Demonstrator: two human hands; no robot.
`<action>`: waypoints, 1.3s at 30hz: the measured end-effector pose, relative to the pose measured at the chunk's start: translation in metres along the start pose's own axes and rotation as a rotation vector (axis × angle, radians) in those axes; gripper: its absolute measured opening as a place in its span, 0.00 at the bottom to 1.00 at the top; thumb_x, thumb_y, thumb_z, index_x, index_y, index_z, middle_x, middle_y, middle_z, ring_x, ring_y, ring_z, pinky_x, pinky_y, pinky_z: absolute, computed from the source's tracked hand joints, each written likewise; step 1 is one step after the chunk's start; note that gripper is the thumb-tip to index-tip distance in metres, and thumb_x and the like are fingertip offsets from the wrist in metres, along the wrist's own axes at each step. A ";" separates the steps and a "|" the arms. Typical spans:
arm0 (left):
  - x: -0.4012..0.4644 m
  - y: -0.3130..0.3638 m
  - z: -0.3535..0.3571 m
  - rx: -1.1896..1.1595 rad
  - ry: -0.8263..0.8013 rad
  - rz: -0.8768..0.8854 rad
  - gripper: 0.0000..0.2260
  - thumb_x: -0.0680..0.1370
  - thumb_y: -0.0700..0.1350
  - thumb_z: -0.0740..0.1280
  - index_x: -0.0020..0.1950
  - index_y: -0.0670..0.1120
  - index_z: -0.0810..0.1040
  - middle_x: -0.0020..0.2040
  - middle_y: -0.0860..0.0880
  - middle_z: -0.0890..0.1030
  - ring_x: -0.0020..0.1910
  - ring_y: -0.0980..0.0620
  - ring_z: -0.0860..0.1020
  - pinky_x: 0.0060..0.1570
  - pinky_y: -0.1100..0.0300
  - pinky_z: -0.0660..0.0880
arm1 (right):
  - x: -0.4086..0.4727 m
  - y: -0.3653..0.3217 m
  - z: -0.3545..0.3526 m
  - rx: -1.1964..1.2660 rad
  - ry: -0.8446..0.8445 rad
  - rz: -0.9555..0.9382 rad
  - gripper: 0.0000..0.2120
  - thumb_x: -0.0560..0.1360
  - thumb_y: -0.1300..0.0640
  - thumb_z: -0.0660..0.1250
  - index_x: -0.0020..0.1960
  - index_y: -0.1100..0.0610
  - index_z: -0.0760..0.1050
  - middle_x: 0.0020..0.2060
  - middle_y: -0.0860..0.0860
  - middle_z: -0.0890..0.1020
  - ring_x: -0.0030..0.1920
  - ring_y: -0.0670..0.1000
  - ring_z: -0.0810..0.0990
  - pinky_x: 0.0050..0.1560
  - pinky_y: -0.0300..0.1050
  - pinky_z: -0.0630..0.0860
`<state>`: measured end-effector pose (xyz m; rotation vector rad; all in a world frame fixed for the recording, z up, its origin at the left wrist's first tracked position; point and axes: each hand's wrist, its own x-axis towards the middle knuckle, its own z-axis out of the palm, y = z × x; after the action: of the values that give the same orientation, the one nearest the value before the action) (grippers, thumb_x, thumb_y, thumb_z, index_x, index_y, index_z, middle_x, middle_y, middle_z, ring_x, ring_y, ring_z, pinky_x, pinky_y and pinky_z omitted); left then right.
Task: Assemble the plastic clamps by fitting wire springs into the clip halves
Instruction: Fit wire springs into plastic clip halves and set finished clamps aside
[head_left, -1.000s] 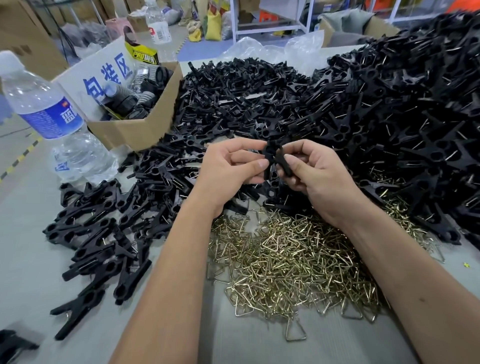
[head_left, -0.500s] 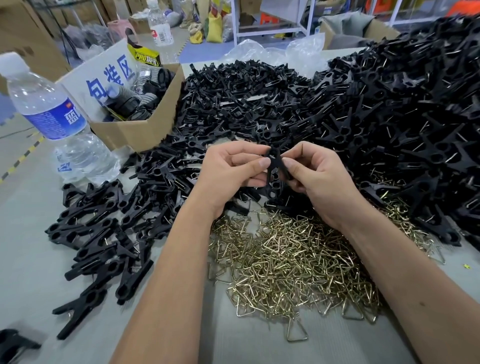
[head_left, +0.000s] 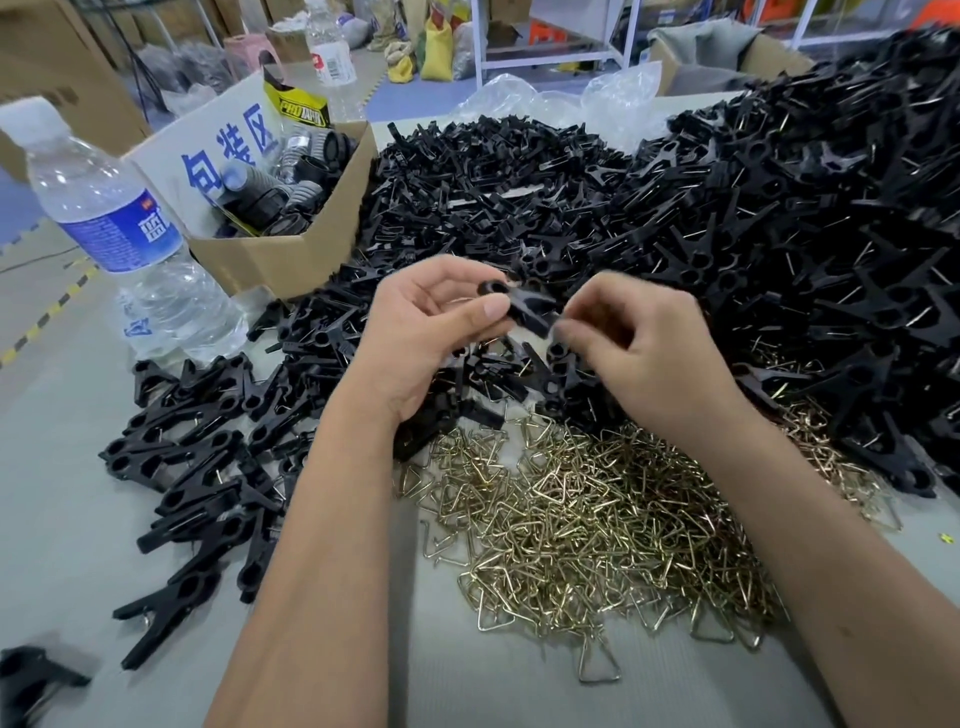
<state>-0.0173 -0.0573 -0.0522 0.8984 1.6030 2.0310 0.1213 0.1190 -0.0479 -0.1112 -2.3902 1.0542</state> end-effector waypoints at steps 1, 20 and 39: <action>0.001 -0.001 -0.003 -0.002 0.055 0.008 0.09 0.72 0.37 0.78 0.50 0.44 0.85 0.46 0.43 0.87 0.46 0.45 0.86 0.50 0.55 0.84 | -0.001 -0.004 0.001 -0.130 -0.099 -0.071 0.03 0.77 0.53 0.75 0.45 0.48 0.82 0.38 0.40 0.81 0.41 0.40 0.77 0.43 0.36 0.75; 0.005 -0.005 -0.004 0.057 0.206 0.008 0.13 0.65 0.45 0.82 0.48 0.50 0.87 0.44 0.53 0.83 0.48 0.45 0.79 0.64 0.34 0.77 | -0.004 -0.031 0.013 -0.514 -0.639 -0.111 0.09 0.76 0.43 0.74 0.54 0.43 0.82 0.52 0.41 0.76 0.57 0.47 0.66 0.63 0.51 0.71; 0.005 -0.006 -0.010 0.051 0.187 0.009 0.13 0.65 0.44 0.82 0.48 0.49 0.86 0.46 0.49 0.84 0.51 0.45 0.81 0.65 0.35 0.76 | -0.001 -0.004 0.008 0.414 -0.122 0.119 0.04 0.79 0.61 0.72 0.51 0.57 0.77 0.39 0.54 0.87 0.32 0.54 0.84 0.29 0.45 0.77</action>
<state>-0.0284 -0.0593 -0.0580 0.7532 1.7580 2.1437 0.1191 0.1104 -0.0498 -0.0433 -2.2366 1.6294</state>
